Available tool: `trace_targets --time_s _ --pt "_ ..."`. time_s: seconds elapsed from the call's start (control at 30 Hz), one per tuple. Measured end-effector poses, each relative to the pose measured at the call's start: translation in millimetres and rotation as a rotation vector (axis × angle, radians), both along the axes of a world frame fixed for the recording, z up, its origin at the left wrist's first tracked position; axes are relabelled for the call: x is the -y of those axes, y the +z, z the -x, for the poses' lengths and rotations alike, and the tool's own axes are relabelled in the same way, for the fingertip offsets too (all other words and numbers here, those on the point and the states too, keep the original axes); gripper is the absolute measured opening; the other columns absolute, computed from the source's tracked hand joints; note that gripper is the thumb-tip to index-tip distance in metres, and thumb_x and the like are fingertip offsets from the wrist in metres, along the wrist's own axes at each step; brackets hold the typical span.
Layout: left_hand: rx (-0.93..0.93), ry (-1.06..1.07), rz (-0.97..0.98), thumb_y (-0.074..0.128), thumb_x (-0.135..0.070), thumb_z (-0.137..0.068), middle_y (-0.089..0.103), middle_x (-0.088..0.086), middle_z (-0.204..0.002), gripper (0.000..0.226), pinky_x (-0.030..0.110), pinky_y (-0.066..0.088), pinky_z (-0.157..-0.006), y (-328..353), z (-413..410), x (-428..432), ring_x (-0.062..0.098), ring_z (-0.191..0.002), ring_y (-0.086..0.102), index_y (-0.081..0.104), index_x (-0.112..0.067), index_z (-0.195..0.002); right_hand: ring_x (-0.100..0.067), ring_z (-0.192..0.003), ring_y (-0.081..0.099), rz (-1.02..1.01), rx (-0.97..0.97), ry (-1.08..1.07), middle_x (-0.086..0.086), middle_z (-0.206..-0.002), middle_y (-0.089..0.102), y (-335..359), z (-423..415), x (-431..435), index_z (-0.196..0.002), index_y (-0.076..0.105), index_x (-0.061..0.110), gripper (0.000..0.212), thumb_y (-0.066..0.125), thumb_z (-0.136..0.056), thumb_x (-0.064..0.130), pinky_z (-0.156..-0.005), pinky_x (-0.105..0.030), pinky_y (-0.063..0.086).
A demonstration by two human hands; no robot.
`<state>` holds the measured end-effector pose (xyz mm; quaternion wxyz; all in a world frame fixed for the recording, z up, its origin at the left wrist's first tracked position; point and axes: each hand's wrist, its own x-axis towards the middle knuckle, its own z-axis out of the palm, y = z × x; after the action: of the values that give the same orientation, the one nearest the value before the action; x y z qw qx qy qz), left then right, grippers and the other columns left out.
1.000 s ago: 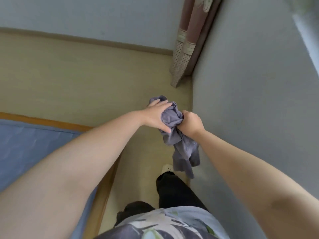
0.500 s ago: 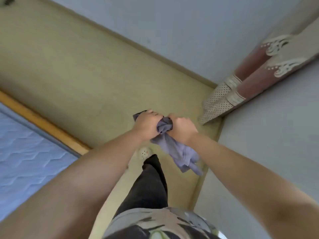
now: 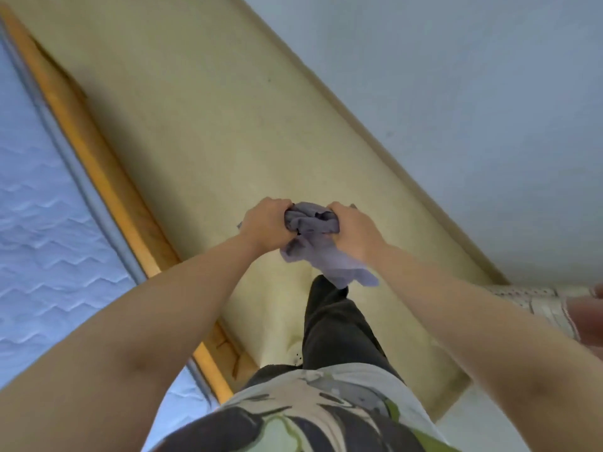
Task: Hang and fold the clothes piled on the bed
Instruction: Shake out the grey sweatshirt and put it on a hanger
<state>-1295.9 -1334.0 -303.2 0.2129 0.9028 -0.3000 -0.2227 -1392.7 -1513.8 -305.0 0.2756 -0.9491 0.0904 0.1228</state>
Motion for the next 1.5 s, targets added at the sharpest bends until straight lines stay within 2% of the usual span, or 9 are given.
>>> trace_targets --time_s 0.13,0.2,0.37,0.5,0.63,0.77,0.93,1.07,1.5 --pt "0.077 -0.061 -0.041 0.075 -0.032 -0.068 0.042 0.011 -0.137 0.086 0.038 0.043 -0.094 -10 -106 0 0.031 -0.121 0.045 0.036 -0.014 -0.141 -0.029 -0.089 0.049 0.103 0.046 0.149 -0.006 -0.081 0.056 -8 -129 8 -0.094 0.050 0.011 0.015 0.058 -0.082 0.016 -0.060 -0.033 0.032" --pt "0.137 -0.090 -0.068 0.076 -0.037 -0.063 0.040 0.010 -0.142 0.097 0.039 0.038 -0.102 -12 -166 5 0.031 -0.126 0.041 0.031 -0.014 -0.145 -0.029 -0.093 0.049 0.136 0.038 0.209 -0.002 -0.081 0.052 -10 -195 11 -0.097 0.050 0.011 0.016 0.058 -0.084 0.017 -0.062 -0.032 0.032" --pt "0.057 0.027 -0.066 0.064 -0.034 -0.055 0.060 0.000 -0.104 0.065 0.035 0.046 -0.080 -10 -299 10 0.024 -0.095 0.055 0.054 -0.022 -0.118 -0.032 -0.098 0.050 0.100 0.024 0.328 0.005 -0.077 0.040 -1 -354 2 -0.100 0.050 0.012 0.018 0.059 -0.084 0.017 -0.070 -0.044 0.050" --pt "0.081 0.191 -0.110 0.065 -0.026 -0.067 0.058 0.002 -0.108 0.054 0.035 0.043 -0.080 -10 -383 -22 0.026 -0.099 0.052 0.054 -0.020 -0.119 -0.032 -0.097 0.049 0.088 0.017 0.513 0.012 -0.067 0.031 10 -468 -31 -0.098 0.050 0.010 0.017 0.059 -0.085 0.016 -0.063 -0.039 0.045" --pt "0.196 0.193 -0.299 0.056 -0.027 -0.079 0.060 0.001 -0.088 0.013 0.027 0.030 -0.070 -12 -470 -71 0.023 -0.094 0.050 0.051 -0.018 -0.087 -0.031 -0.095 0.052 0.142 0.015 0.690 0.009 -0.070 0.030 9 -571 -82 -0.099 0.051 0.008 0.016 0.058 -0.085 0.014 -0.059 -0.034 0.037" --pt "0.174 0.232 -0.323 0.055 -0.029 -0.080 0.049 -0.004 -0.073 0.013 0.026 0.025 -0.068 -20 -571 -123 0.020 -0.089 0.048 0.046 -0.021 -0.077 -0.028 -0.096 0.055 0.250 0.030 0.765 0.003 -0.076 0.040 5 -680 -138 -0.103 0.051 0.009 0.017 0.055 -0.086 0.011 -0.059 -0.031 0.034" --pt "0.159 0.218 -0.343 0.054 -0.029 -0.080 0.047 -0.006 -0.067 0.015 0.028 0.027 -0.066 -19 -705 -186 0.020 -0.084 0.047 0.043 -0.021 -0.072 -0.027 -0.101 0.056 0.402 0.005 0.820 -0.007 -0.106 0.059 12 -814 -205 -0.111 0.050 0.010 0.024 0.052 -0.087 0.008 -0.060 -0.031 0.030" --pt "0.122 0.257 -0.327 0.053 -0.028 -0.079 0.045 -0.005 -0.065 0.017 0.029 0.032 -0.068 -13 -791 -229 0.020 -0.082 0.045 0.041 -0.021 -0.070 -0.028 -0.103 0.055 0.420 -0.008 0.868 -0.008 -0.106 0.060 15 -906 -250 -0.110 0.049 0.010 0.025 0.054 -0.085 0.007 -0.067 -0.034 0.041" --pt "0.079 0.630 -0.302 0.055 -0.026 -0.080 0.051 0.001 -0.075 0.013 0.034 0.041 -0.069 -31 -1067 -345 0.019 -0.081 0.041 0.046 -0.018 -0.078 -0.031 -0.102 0.053 0.405 0.086 1.171 -0.009 -0.103 0.057 -7 -1236 -374 -0.108 0.048 0.008 0.020 0.055 -0.090 0.011 -0.062 -0.036 0.034"
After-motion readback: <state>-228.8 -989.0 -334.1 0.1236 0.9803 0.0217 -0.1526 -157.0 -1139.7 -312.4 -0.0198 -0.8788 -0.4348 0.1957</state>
